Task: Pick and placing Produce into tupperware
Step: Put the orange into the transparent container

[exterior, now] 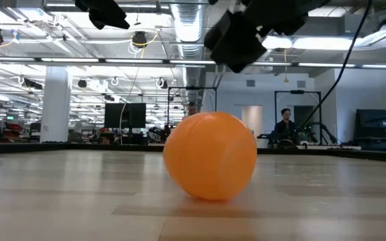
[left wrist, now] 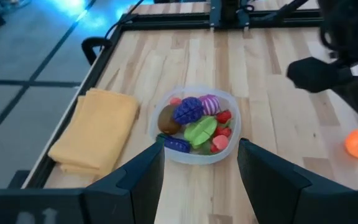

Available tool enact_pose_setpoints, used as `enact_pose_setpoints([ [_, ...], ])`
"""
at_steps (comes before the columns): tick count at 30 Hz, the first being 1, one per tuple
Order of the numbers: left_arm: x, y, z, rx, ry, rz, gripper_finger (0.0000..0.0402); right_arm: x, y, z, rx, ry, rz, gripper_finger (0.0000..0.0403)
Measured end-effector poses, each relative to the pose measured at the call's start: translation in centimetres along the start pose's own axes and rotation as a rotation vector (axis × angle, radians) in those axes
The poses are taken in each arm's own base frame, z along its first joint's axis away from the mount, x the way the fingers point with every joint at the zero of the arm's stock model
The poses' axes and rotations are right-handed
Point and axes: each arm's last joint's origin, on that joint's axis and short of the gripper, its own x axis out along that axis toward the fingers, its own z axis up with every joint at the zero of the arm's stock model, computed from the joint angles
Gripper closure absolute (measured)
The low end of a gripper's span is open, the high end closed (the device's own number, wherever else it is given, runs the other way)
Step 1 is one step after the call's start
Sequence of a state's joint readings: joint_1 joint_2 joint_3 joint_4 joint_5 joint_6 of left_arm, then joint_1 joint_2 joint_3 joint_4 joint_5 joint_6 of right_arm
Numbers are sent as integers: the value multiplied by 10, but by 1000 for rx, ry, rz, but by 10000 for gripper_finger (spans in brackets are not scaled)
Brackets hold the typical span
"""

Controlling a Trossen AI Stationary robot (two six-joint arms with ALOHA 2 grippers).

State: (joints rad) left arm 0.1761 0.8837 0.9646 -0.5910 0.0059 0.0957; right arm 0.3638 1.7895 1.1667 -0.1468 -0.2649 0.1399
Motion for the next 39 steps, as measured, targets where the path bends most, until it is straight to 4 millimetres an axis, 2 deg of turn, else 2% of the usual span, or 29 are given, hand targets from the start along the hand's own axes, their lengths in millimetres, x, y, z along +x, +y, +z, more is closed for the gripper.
enact_pose_setpoints([
  [8,0,-2,0,-11,8,68,207,-2,6,2,-257,-20,9,163],
  [17,0,-1,0,-8,10,95,207,-2,1,9,-347,-89,-32,139],
  [27,0,-1,-2,10,28,101,207,27,-6,21,-377,-82,6,94],
  [39,0,-1,-4,4,52,117,207,55,-2,15,-431,19,52,57],
])
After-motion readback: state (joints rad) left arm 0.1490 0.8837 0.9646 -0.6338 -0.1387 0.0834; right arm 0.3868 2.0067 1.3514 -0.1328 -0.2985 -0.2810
